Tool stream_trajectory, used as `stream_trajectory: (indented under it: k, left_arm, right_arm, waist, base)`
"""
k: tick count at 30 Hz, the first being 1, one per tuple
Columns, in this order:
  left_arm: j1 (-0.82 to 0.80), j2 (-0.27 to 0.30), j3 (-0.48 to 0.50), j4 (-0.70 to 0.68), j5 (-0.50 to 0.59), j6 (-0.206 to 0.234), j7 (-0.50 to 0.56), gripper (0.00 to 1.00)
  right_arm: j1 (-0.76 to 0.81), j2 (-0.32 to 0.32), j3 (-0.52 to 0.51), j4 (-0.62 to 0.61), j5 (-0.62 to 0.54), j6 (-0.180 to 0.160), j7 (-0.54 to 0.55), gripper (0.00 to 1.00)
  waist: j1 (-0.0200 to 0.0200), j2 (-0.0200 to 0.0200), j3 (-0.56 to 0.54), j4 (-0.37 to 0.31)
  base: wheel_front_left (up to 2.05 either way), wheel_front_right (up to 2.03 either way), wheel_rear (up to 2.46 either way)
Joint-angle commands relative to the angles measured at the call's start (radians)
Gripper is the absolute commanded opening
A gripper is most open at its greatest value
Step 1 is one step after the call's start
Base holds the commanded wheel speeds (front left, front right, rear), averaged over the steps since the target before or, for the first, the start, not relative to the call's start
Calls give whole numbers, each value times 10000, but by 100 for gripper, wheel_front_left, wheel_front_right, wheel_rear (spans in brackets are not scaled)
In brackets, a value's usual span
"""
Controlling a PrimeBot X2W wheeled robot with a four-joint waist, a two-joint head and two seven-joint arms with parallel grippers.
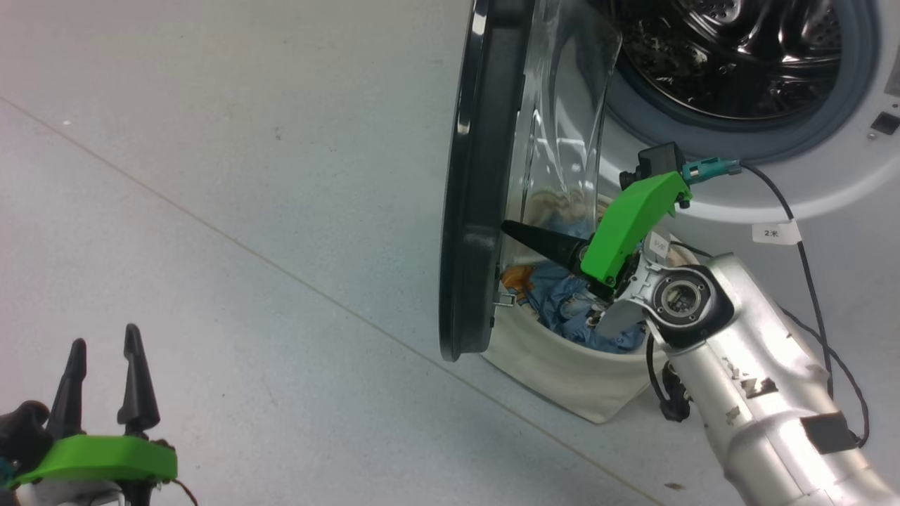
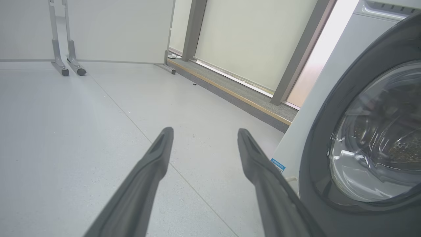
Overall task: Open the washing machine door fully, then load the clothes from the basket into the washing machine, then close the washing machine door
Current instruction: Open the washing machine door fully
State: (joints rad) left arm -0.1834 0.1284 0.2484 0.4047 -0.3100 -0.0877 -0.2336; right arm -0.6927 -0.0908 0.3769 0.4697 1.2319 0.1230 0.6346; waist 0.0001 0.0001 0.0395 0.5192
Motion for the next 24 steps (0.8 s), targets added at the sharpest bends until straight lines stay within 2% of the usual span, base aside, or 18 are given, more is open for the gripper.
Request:
stream_trajectory:
  k: [1, 15, 21, 22, 23, 24]
  left_arm:
    - [-132, 311, 423, -469, -57, 79, -37, 100]
    - [197, 304, 601, -1067, -202, 242, -147, 100]
    - [154, 362, 433, -1019, -164, 228, -71, 100]
    - [136, 382, 395, -1002, -149, 221, -49, 100]
    - [110, 403, 353, -984, -133, 214, -23, 100]
    - [83, 427, 310, -968, -114, 207, 1, 100]
  right_arm:
    - [-537, 247, 162, -279, -97, 77, -96, 0]
    - [-1108, 357, 856, 52, 353, 77, -436, 0]
    - [-857, 164, 871, -31, 498, 77, -821, 0]
    - [-770, 100, 865, -101, 495, 77, -919, 17]
    - [-666, 18, 862, -206, 467, 77, -1051, 70]
    - [-544, -65, 853, -342, 434, 77, -1223, 99]
  waist:
    - [-1, -1, 101, 64]
    - [-1, -1, 362, 175]
    - [-1, -1, 135, 74]
    - [-1, -1, 92, 53]
    - [-1, -1, 46, 30]
    - [-1, -1, -17, 4]
  base:
    - [0, 0, 0]
    - [0, 0, 0]
    - [0, 0, 0]
    - [0, 0, 0]
    - [0, 0, 0]
    - [0, 0, 0]
